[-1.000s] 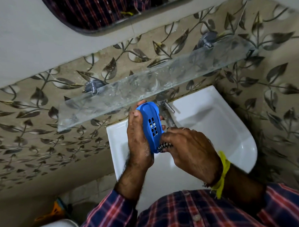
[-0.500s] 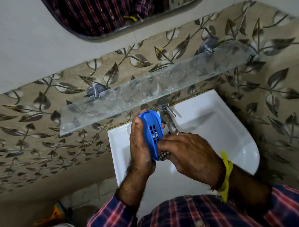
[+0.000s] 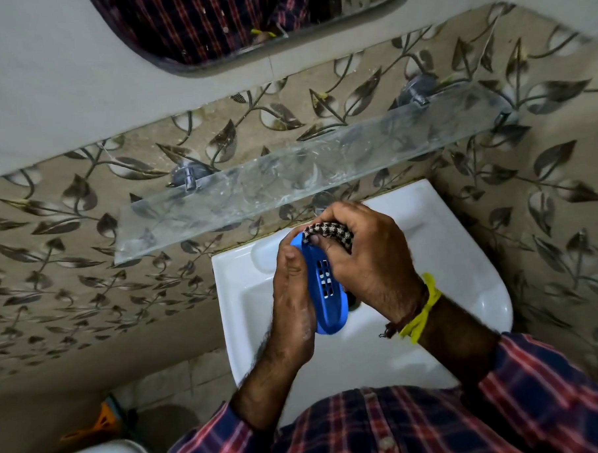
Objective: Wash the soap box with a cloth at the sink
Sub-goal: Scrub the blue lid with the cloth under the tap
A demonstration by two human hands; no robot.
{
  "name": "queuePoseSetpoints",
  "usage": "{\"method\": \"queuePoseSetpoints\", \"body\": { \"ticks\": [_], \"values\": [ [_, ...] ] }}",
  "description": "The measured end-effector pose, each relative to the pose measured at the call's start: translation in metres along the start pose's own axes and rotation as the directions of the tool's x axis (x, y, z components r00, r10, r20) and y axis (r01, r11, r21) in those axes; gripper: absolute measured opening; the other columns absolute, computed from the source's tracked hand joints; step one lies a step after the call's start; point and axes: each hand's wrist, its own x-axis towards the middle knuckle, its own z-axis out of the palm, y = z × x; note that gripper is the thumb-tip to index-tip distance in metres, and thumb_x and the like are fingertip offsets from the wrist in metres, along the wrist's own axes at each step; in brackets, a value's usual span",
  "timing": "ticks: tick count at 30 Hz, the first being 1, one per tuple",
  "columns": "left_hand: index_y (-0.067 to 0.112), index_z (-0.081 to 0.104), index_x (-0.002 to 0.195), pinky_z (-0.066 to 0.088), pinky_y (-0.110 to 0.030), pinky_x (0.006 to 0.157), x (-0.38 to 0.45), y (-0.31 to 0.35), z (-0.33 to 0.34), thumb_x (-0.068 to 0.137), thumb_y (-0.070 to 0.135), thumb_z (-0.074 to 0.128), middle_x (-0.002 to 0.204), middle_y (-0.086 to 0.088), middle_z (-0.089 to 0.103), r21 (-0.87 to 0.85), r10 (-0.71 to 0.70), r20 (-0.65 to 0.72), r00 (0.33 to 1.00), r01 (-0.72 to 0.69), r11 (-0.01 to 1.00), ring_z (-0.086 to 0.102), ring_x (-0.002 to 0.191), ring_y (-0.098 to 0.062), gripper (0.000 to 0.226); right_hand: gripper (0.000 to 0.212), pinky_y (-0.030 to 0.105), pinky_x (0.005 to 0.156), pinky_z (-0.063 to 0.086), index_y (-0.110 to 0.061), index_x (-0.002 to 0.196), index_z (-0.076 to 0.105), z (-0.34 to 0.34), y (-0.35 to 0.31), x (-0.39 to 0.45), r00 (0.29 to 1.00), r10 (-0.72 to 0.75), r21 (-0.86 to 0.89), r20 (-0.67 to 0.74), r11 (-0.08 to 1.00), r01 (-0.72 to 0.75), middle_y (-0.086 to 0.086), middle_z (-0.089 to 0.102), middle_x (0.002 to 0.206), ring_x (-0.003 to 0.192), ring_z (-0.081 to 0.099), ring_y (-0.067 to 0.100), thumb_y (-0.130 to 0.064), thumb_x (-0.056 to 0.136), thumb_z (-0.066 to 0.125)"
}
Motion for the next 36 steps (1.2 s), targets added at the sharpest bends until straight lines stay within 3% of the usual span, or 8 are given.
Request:
{"method": "queuePoseSetpoints", "body": {
  "ticks": [8,14,19,23,26,29,32,36],
  "values": [
    [0.011,0.056,0.134,0.058,-0.045,0.084,0.000,0.005,-0.003,0.092,0.056,0.051,0.125,-0.026,0.065,-0.105,0.008,-0.018,1.000,-0.010,0.994,0.067,0.101,-0.034,0.061,0.013,0.033,0.064,0.053,-0.021,0.092,0.060,0.009,0.019,-0.003,0.996,0.088,-0.144,0.033,0.986,-0.082,-0.005,0.067,0.090,0.082,0.063,0.021,-0.024,0.084,0.070],
    [0.015,0.060,0.128,0.054,-0.052,0.088,0.005,-0.004,-0.001,0.090,0.056,0.055,0.117,-0.017,0.068,-0.081,0.024,-0.166,0.986,-0.037,0.996,0.066,0.101,-0.032,0.056,0.026,0.024,0.059,0.035,-0.030,0.079,0.043,0.011,0.023,-0.016,0.982,0.149,-0.230,0.113,0.966,-0.120,-0.006,0.064,0.081,0.073,0.060,0.021,-0.027,0.082,0.068],
    [0.020,0.060,0.122,0.049,-0.065,0.094,0.011,-0.007,-0.002,0.092,0.062,0.050,0.115,-0.020,0.063,-0.033,0.070,-0.277,0.958,-0.082,0.996,0.063,0.106,-0.045,0.053,0.024,0.026,0.058,0.043,-0.031,0.077,0.046,0.007,0.021,-0.027,0.941,0.251,-0.239,0.225,0.951,-0.196,-0.011,0.057,0.073,0.074,0.063,0.021,-0.030,0.082,0.069],
    [0.028,0.062,0.121,0.060,-0.042,0.071,0.014,-0.004,-0.007,0.092,0.061,0.049,0.105,-0.010,0.070,-0.089,0.090,-0.279,0.956,-0.119,0.989,0.071,0.090,-0.027,0.046,0.008,0.026,0.066,0.047,-0.030,0.086,0.057,0.001,0.020,-0.041,0.928,0.138,-0.286,0.346,0.957,-0.036,-0.010,0.069,0.094,0.084,0.066,0.020,-0.030,0.084,0.065],
    [0.020,0.057,0.127,0.061,-0.049,0.075,0.011,-0.002,-0.006,0.092,0.059,0.048,0.116,-0.023,0.066,-0.118,0.060,-0.273,0.960,-0.095,0.988,0.071,0.092,-0.030,0.053,0.010,0.030,0.075,0.052,-0.032,0.097,0.062,-0.008,0.026,-0.045,0.896,0.042,-0.283,0.442,0.954,0.095,-0.014,0.066,0.101,0.092,0.064,0.013,-0.032,0.088,0.061],
    [0.018,0.052,0.131,0.060,-0.051,0.079,0.008,0.001,-0.008,0.093,0.056,0.049,0.119,-0.015,0.066,-0.081,0.089,-0.277,0.957,-0.115,0.990,0.070,0.095,-0.030,0.053,0.013,0.030,0.070,0.052,-0.034,0.096,0.063,-0.019,0.037,-0.039,0.904,0.009,-0.166,0.428,0.984,0.068,-0.016,0.066,0.095,0.085,0.063,0.007,-0.036,0.083,0.067],
    [0.031,0.047,0.138,0.060,-0.042,0.085,0.010,0.004,-0.015,0.087,0.052,0.062,0.115,0.005,0.068,0.084,0.146,-0.241,0.959,-0.129,0.988,0.068,0.106,-0.028,0.058,0.016,0.033,0.063,0.055,-0.028,0.086,0.070,-0.026,0.047,-0.033,0.959,0.178,0.232,0.221,0.945,-0.229,-0.008,0.070,0.080,0.064,0.066,0.009,-0.016,0.081,0.080],
    [0.030,0.047,0.142,0.055,-0.021,0.077,0.002,0.000,-0.014,0.062,0.048,0.085,0.121,0.003,0.059,0.201,0.144,-0.183,0.973,-0.106,0.974,0.063,0.106,-0.003,0.091,0.014,0.045,0.065,0.060,-0.023,0.085,0.071,-0.024,0.053,-0.029,0.942,0.273,0.364,0.197,0.872,-0.328,-0.002,0.073,0.074,0.059,0.068,0.017,-0.011,0.083,0.078]
  ]
}}
